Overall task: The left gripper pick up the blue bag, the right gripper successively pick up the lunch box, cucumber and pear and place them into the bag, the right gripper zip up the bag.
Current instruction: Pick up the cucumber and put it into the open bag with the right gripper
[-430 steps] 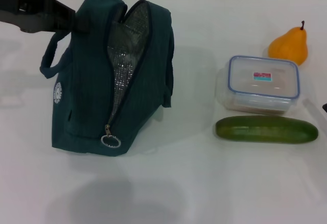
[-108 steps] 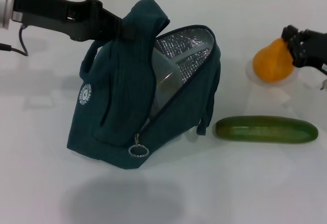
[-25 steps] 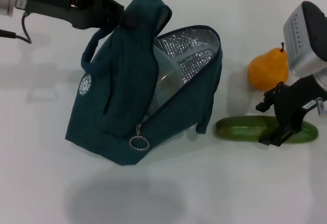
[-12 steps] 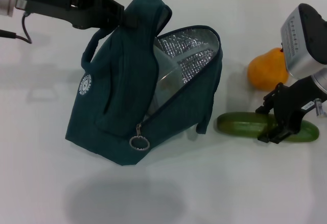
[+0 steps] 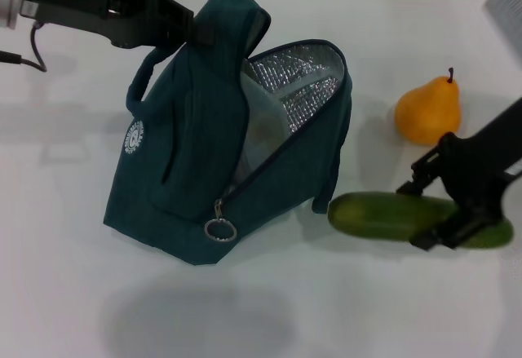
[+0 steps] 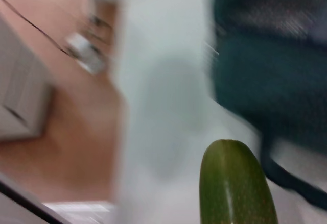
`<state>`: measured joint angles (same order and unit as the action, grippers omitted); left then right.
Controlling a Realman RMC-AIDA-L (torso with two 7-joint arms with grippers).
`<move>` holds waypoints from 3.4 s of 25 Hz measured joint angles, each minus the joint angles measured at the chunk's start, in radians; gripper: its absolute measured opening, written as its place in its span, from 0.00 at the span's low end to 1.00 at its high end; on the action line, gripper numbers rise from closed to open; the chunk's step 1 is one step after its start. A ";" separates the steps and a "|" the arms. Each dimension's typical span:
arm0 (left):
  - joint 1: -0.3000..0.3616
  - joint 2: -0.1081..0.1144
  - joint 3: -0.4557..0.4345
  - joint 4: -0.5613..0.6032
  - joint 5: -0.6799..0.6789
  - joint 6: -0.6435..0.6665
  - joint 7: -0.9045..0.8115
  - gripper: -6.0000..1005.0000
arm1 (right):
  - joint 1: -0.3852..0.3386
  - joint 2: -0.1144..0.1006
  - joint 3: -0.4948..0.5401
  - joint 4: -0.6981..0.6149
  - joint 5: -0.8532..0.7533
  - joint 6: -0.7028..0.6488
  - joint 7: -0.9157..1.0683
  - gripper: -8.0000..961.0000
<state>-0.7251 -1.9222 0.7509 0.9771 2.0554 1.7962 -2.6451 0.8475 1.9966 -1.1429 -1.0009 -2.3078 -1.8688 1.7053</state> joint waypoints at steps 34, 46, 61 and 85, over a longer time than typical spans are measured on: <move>-0.009 -0.010 -0.001 -0.063 -0.075 0.001 0.009 0.05 | -0.113 0.031 0.487 0.831 0.898 0.165 -0.241 0.68; -0.002 -0.012 0.002 -0.064 -0.086 0.000 0.014 0.05 | 0.013 0.031 0.429 1.005 0.887 0.265 -0.453 0.69; 0.011 -0.014 -0.001 -0.064 -0.079 0.000 0.027 0.05 | 0.073 0.031 0.429 1.134 0.850 0.301 -0.633 0.70; 0.018 -0.010 -0.001 -0.064 -0.078 0.001 0.033 0.05 | 0.036 0.031 0.886 1.231 0.340 0.391 -0.754 0.72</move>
<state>-0.7072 -1.9327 0.7502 0.9127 1.9777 1.7973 -2.6123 0.8832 2.0279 -0.2573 0.2299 -1.9683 -1.4774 0.9514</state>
